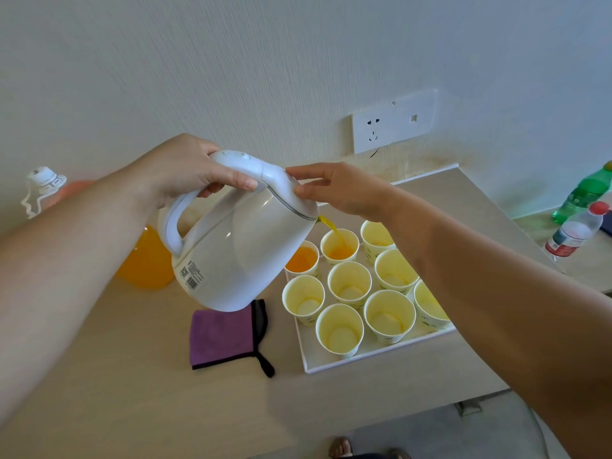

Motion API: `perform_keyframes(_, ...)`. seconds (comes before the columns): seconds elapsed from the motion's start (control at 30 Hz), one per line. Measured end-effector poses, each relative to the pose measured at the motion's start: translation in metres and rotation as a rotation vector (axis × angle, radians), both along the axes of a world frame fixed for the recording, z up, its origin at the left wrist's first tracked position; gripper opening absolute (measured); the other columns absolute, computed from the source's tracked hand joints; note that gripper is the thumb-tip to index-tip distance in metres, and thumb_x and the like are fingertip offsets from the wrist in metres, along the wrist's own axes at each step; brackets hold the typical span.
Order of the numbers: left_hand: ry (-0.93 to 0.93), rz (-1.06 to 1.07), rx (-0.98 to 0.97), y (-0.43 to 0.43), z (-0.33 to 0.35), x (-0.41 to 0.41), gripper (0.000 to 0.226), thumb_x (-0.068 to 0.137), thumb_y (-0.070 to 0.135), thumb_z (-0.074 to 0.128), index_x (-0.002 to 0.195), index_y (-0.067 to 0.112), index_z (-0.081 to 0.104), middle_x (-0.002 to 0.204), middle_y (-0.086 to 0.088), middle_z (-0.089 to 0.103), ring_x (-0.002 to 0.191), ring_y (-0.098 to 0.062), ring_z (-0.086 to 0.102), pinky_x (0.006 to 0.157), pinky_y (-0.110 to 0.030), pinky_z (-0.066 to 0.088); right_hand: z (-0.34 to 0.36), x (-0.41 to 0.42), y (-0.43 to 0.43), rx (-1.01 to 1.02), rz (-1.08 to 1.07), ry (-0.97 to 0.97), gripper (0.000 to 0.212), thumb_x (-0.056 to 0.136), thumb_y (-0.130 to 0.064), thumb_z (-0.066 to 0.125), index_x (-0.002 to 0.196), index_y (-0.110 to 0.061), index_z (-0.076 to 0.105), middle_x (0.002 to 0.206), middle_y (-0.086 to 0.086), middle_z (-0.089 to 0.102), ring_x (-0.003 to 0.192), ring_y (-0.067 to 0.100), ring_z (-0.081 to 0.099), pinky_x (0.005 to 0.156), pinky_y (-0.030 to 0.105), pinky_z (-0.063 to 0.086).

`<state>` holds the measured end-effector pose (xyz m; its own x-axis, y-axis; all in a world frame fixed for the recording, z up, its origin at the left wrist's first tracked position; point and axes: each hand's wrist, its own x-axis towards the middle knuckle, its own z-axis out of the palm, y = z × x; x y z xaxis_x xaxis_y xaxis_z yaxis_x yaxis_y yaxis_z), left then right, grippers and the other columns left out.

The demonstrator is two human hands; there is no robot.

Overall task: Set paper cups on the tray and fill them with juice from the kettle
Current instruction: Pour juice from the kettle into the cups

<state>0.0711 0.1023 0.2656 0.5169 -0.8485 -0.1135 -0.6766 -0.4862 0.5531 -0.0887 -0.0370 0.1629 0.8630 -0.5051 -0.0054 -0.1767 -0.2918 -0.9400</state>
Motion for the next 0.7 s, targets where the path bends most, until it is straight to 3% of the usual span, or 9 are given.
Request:
perform_keyframes(0.17, -0.013, 0.005, -0.005, 0.004, 0.004, -0.001, 0.041, 0.063, 0.036, 0.085, 0.059, 0.012, 0.052, 0.042, 0.006, 0.046, 0.043, -0.010, 0.040, 0.052, -0.026, 0.032, 0.006, -0.001, 0.004, 0.006, 0.010, -0.007, 0.042, 0.092, -0.027, 0.062, 0.133, -0.028, 0.055, 0.123, -0.009, 0.062, 0.115, 0.006, 0.058, 0.092, 0.019, 0.042)
perform_keyframes(0.53, -0.053, 0.001, -0.001, 0.009, 0.011, -0.003, 0.043, 0.064, 0.036, 0.084, 0.055, 0.013, 0.050, 0.040, 0.007, 0.046, 0.043, -0.011, 0.039, 0.052, -0.026, 0.031, 0.011, 0.000, 0.010, -0.005, 0.005, -0.003, 0.042, 0.092, -0.028, 0.061, 0.133, -0.028, 0.054, 0.129, -0.008, 0.060, 0.117, 0.008, 0.057, 0.101, 0.025, 0.041)
perform_keyframes(0.7, -0.051, 0.003, -0.004, 0.011, 0.014, -0.004, 0.043, 0.064, 0.036, 0.085, 0.054, 0.012, 0.050, 0.041, 0.005, 0.046, 0.048, -0.015, 0.040, 0.052, -0.026, 0.031, 0.015, -0.003, 0.012, -0.010, 0.012, 0.000, 0.041, 0.093, -0.028, 0.059, 0.134, -0.028, 0.054, 0.127, -0.008, 0.060, 0.116, 0.007, 0.057, 0.094, 0.021, 0.041)
